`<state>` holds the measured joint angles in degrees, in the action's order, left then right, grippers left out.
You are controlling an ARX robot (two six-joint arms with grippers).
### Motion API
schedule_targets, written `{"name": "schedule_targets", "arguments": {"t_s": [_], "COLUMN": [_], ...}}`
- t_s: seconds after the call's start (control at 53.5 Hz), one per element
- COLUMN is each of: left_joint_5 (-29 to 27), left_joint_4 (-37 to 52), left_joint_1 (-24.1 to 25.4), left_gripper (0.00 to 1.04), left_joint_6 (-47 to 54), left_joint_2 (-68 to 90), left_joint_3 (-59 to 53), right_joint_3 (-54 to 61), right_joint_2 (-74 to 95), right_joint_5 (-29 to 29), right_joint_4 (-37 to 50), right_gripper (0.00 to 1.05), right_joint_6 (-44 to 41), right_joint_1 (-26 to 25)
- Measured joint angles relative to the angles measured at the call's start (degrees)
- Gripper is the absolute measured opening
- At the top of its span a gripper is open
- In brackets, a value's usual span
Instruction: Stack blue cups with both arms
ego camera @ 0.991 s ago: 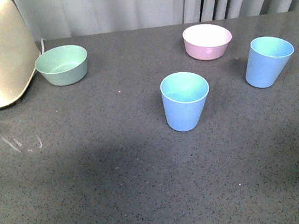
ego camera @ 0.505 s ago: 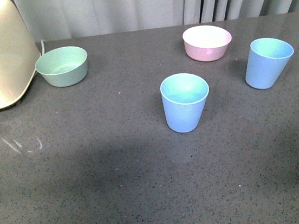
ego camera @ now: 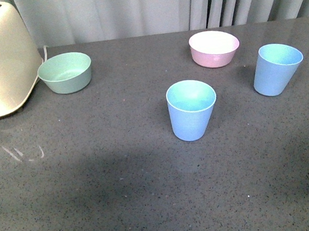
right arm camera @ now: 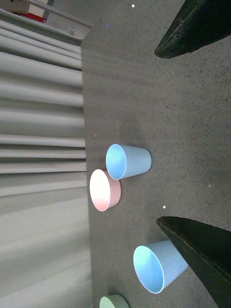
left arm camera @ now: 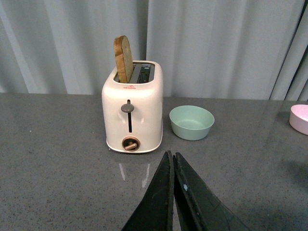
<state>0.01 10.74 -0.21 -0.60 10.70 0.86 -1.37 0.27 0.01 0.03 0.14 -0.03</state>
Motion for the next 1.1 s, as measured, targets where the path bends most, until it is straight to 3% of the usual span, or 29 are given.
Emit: {"name": "schedule_targets", "arguments": {"t_s": [0.131, 0.393, 0.524, 0.617, 0.655, 0.804, 0.879, 0.916, 1.103], "left_joint_5": [0.00, 0.00, -0.02, -0.02, 0.00, 0.00, -0.02, -0.02, -0.02], "left_joint_4": [-9.70, -10.67, -10.67, -10.69, -10.69, -10.71, -10.71, -10.71, -10.71], "left_joint_1": [0.00, 0.00, 0.00, 0.00, 0.00, 0.00, 0.00, 0.00, 0.00], "left_gripper": [0.02, 0.02, 0.23, 0.39, 0.44, 0.65, 0.86, 0.95, 0.96], "left_joint_6": [0.00, -0.02, 0.00, 0.00, 0.00, 0.00, 0.00, 0.00, 0.11], "left_joint_2": [-7.96, -10.21, -10.21, -10.21, -10.21, -10.21, -10.21, -10.21, -10.21], "left_joint_3": [0.02, 0.02, 0.02, 0.02, 0.02, 0.02, 0.02, 0.02, 0.02], "right_joint_3": [0.00, 0.00, -0.15, -6.86, -8.33, -15.43, -24.00, -28.55, -45.53], "right_joint_2": [0.00, 0.00, 0.33, 12.96, 17.73, 37.92, 57.22, 65.55, 91.06], "right_joint_5": [0.00, 0.00, 0.13, 1.27, 0.74, -1.07, -3.21, -4.33, 0.90], "right_joint_4": [0.00, 0.00, -0.39, -13.77, -13.57, -2.38, 8.59, 9.66, 9.53], "right_gripper": [0.96, 0.96, 0.96, 0.96, 0.96, 0.96, 0.96, 0.96, 0.96], "right_joint_6": [-0.02, -0.02, 0.09, 1.64, 1.42, -2.93, -7.82, -9.09, -17.20], "right_joint_1": [0.00, 0.00, 0.02, -2.56, -3.76, -6.69, -7.54, -7.39, -3.19]}}
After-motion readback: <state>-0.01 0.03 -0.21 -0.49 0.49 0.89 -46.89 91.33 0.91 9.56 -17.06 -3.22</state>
